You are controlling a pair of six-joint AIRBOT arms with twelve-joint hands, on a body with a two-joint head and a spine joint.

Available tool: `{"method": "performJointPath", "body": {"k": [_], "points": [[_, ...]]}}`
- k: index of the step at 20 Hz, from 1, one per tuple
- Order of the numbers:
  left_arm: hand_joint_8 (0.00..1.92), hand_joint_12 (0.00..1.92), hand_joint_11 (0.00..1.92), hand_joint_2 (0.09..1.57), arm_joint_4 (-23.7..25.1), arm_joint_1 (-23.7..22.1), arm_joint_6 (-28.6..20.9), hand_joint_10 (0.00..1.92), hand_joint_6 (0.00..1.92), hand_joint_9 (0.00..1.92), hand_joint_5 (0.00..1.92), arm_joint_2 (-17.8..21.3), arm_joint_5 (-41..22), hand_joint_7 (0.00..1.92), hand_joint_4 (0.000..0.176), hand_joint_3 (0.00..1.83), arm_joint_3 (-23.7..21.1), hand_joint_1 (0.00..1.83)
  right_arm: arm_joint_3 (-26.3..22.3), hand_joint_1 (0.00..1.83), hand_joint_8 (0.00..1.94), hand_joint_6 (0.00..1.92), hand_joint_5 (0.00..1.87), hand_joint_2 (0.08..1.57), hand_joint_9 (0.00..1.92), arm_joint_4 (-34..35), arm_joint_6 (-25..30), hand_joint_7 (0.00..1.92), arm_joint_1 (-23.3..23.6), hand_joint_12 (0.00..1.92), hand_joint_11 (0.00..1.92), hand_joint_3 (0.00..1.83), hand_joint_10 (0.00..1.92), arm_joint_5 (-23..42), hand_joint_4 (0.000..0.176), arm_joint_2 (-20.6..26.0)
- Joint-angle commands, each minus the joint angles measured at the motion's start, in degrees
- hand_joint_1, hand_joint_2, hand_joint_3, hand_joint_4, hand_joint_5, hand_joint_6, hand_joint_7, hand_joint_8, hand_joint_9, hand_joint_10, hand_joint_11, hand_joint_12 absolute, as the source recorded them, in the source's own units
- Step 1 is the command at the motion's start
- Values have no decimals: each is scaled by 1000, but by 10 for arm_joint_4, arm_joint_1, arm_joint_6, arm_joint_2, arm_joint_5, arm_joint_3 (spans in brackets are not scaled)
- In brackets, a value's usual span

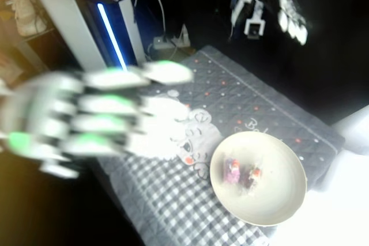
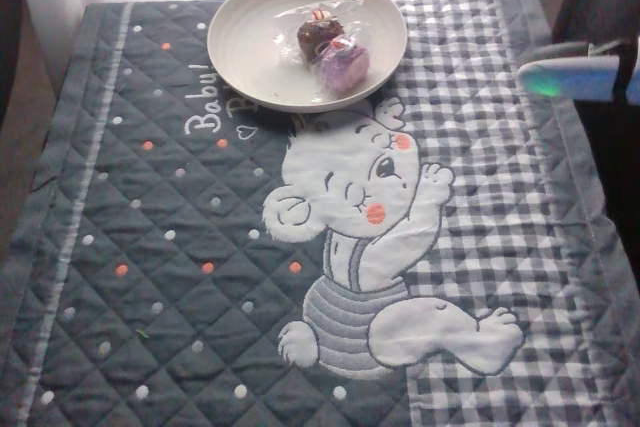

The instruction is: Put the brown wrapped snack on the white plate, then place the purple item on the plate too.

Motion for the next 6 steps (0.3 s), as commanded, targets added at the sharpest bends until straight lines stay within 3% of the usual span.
{"method": "performJointPath", "body": {"k": [1, 2, 3, 4, 5, 6], "points": [[0, 997, 0, 960, -7, -7, 0, 14, 0, 316, 277, 1, -95, 277, 12, 18, -1, 690, -13, 796, 5, 0, 137, 840, 248, 30, -12, 234, -15, 260, 0, 0, 8, 134, 130, -1], [4, 1070, 0, 956, -6, -7, -2, 16, 1, 326, 258, -3, -95, 284, 27, 12, -3, 680, -27, 771, 2, 1, 144, 847, 254, 68, -18, 210, -59, 306, 0, 0, 5, 178, 156, -3], [13, 1175, 0, 953, -8, -6, -13, 30, 4, 369, 265, -10, -95, 321, 37, 7, -1, 689, -44, 752, 0, 0, 144, 867, 252, 120, -18, 205, -119, 292, 0, 3, 2, 241, 157, -1], [16, 1271, 0, 964, -8, -7, -16, 40, 2, 399, 256, -13, -95, 345, 35, 10, 0, 670, -51, 743, 1, 4, 164, 871, 222, 139, -18, 181, -138, 232, 0, 2, 2, 246, 172, 0], [6, 1268, 0, 1020, -9, -14, -20, 29, 0, 389, 206, -18, -95, 333, 22, 24, 0, 509, -61, 759, 2, 3, 204, 838, 226, 163, -17, 227, -160, 243, 8, 0, 2, 246, 152, -1], [0, 1206, 0, 1069, -10, -17, -28, 12, 0, 357, 174, -25, -95, 289, 32, 27, 1, 393, -59, 759, 0, 0, 212, 826, 224, 168, -17, 248, -164, 284, 1, 0, 1, 246, 151, -8]]}}
